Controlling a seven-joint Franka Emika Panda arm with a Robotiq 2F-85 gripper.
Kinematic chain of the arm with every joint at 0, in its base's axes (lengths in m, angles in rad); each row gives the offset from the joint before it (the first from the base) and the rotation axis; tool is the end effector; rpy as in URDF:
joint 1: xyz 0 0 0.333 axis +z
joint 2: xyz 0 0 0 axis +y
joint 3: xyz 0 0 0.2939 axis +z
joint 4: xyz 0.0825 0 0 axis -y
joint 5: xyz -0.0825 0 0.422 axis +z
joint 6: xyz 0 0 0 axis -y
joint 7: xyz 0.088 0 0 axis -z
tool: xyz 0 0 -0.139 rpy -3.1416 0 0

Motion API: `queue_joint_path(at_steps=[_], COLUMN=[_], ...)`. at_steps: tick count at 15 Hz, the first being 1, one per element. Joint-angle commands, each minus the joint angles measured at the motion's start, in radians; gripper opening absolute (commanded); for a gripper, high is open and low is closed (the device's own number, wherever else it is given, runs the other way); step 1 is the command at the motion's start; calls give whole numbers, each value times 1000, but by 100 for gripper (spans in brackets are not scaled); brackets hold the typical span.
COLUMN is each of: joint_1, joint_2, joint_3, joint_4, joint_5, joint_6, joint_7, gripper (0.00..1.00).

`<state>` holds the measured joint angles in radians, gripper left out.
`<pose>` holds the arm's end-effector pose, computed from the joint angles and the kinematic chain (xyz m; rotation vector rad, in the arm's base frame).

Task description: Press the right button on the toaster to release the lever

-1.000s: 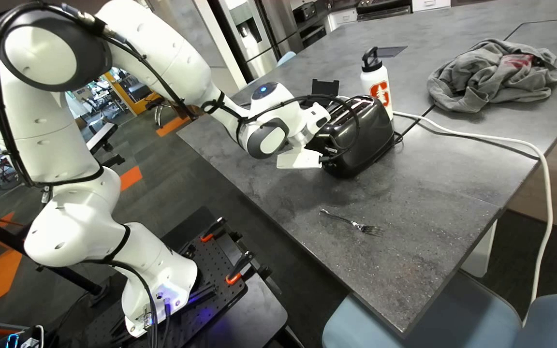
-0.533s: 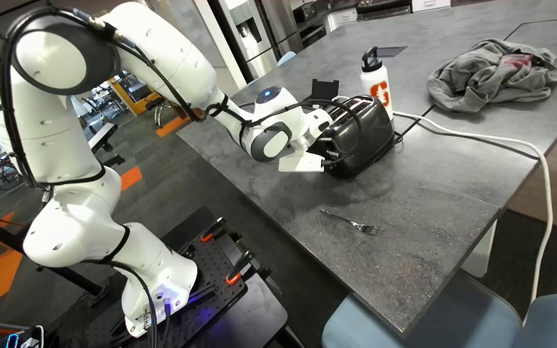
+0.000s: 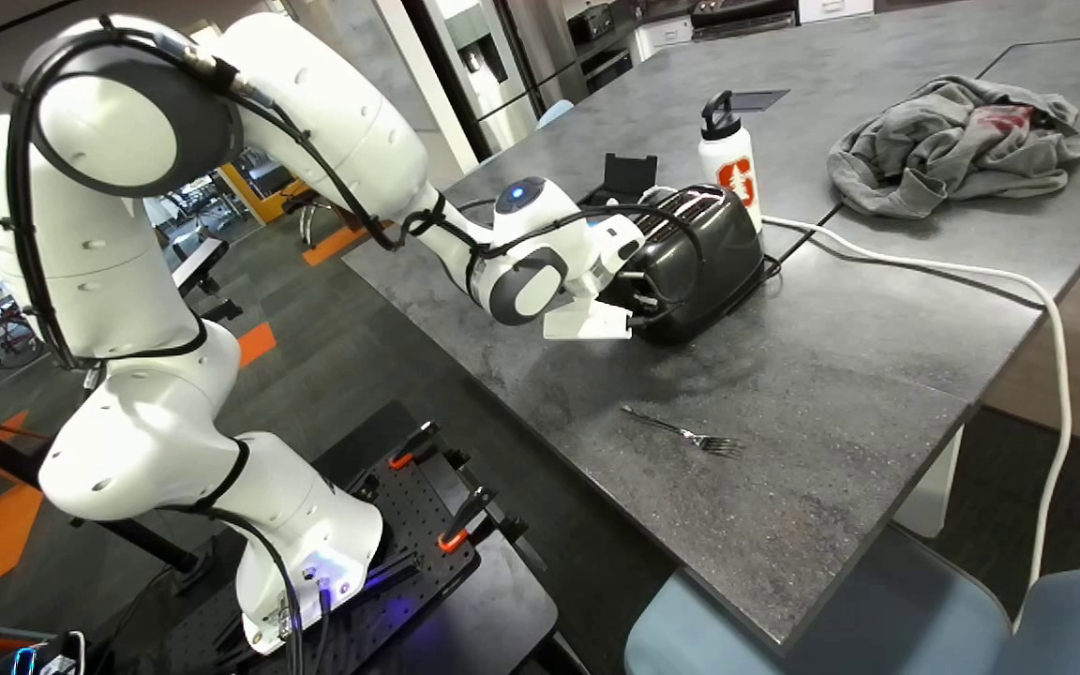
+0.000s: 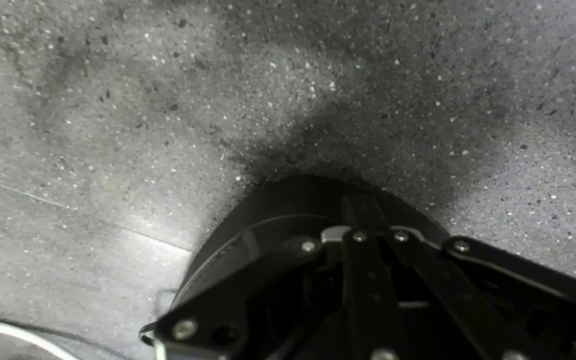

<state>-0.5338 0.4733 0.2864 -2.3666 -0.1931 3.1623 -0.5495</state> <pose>0.5345 -0.1008 0.0874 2.9674 0.6693 0.5530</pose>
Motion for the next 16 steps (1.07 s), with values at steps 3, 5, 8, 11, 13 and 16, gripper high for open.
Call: queue_joint_path(at_steps=[3, 5, 8, 11, 13, 16], joint_1=[-60, -96, -184, -315, -410, -515], joint_2=[-58, -114, -215, -306, -347, -385], joint_3=[63, 102, 198, 347, 461, 586], joint_4=[-46, -100, -193, -274, -312, -346], joint_5=[-12, -12, -6, 8, 14, -4], joint_6=[-34, -35, -20, 28, 70, 155], joint_7=[-7, -10, -17, -24, -20, 19], gripper=[0, 0, 0, 0, 0, 0])
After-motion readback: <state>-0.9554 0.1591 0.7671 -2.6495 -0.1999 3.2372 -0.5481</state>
